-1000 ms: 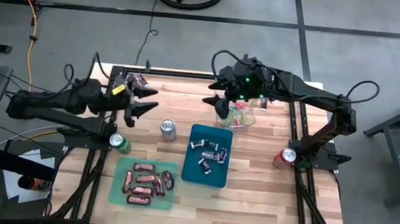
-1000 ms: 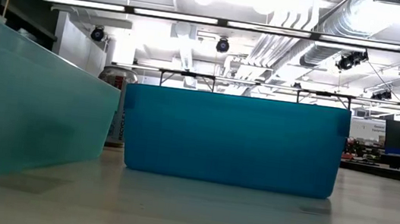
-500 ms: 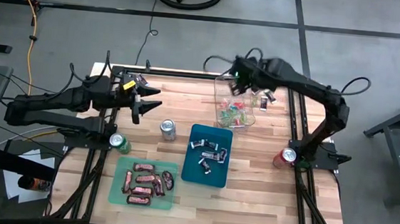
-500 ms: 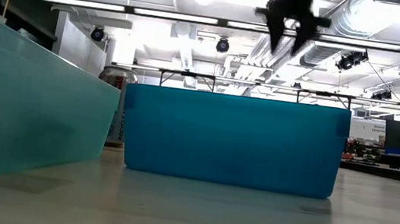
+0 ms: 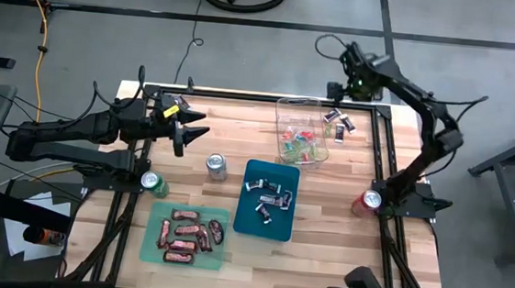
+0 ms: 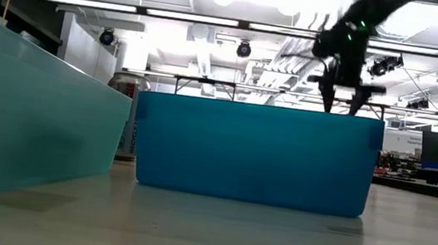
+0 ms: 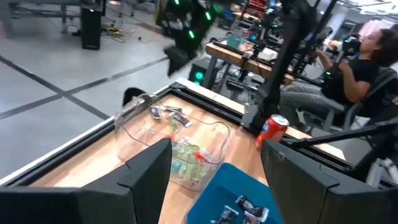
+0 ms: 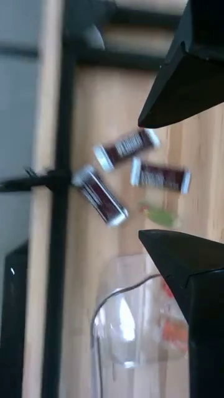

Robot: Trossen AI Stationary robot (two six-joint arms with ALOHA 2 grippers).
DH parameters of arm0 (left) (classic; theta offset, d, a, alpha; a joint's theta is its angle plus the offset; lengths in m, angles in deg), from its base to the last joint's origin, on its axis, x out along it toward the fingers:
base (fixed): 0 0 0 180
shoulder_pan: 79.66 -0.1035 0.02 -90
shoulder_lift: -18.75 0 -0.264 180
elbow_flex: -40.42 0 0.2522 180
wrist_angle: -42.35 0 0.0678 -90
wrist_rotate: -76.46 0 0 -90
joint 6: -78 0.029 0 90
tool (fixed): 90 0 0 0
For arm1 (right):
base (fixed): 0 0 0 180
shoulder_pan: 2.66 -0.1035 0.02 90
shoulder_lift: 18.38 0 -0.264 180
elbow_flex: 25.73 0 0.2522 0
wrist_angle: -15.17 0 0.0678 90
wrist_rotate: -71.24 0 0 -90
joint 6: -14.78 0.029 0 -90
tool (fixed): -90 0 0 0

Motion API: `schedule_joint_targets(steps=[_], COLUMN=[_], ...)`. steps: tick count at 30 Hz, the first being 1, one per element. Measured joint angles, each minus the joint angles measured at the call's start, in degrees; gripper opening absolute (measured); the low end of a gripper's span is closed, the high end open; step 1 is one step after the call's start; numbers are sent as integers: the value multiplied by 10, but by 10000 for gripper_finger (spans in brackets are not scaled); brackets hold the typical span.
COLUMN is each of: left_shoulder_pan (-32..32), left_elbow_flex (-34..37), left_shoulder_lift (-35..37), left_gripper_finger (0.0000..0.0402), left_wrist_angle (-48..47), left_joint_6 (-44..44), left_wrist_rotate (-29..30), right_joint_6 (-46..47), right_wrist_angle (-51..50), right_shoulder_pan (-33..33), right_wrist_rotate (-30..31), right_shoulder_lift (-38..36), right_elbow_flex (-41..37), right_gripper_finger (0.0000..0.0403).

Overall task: Sort candy
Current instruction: Put the green gummy into the transparent bin

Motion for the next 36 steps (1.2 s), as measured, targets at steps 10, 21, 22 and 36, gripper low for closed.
schedule_joint_targets(steps=[10, 21, 22, 36], left_shoulder_pan=[0, 0, 0, 0], left_elbow_flex=[0, 0, 0, 0], left_shoulder_lift=[0, 0, 0, 0], left_gripper_finger=[233, 233, 233, 233], left_wrist_angle=[-3, -17, -22, -37], left_joint_6=[-3, -5, -10, -20], left_wrist_rotate=[13, 13, 13, 21], right_joint_6=[153, 295, 303, 346], right_wrist_angle=[202, 398, 410, 441], right_shoulder_pan=[5, -8, -10, -20], right_wrist_rotate=[-109, -181, -182, -140], right_shoulder_lift=[-27, -27, -27, -26], right_elbow_flex=[-244, -358, -362, -370], right_gripper_finger=[275, 275, 275, 270])
